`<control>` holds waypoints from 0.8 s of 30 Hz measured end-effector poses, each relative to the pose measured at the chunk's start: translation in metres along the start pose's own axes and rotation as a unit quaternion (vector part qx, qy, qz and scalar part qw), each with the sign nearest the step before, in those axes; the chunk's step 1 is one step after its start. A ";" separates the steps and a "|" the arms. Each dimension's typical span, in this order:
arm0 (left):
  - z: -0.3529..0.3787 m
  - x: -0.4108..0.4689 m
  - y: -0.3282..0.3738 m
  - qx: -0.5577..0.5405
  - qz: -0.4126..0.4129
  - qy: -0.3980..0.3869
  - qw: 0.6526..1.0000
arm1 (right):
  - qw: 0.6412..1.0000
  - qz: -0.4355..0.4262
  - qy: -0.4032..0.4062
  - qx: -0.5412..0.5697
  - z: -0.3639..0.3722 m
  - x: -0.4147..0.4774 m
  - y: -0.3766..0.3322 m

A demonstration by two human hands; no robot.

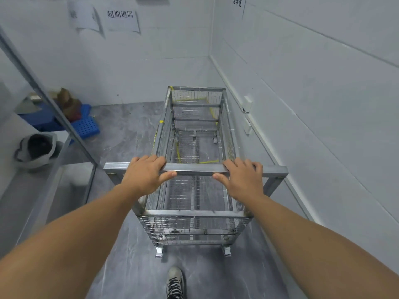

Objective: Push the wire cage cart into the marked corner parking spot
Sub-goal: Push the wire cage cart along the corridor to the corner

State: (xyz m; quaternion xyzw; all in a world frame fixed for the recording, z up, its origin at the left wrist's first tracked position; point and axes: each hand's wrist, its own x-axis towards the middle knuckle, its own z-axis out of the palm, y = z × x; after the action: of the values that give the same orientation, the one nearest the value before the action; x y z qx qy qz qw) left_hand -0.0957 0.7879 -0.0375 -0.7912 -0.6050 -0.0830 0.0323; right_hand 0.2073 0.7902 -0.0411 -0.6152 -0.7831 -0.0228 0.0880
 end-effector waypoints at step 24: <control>0.046 0.296 -0.143 0.007 0.007 -0.001 1.000 | 0.999 0.006 0.031 -0.010 0.057 0.320 0.023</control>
State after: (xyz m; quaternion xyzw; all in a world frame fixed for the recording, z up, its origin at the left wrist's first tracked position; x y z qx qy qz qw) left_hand -0.1534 1.1149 -0.0394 -0.7953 -0.6000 -0.0775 0.0380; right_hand 0.1507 1.1112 -0.0456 -0.6199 -0.7759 -0.0493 0.1063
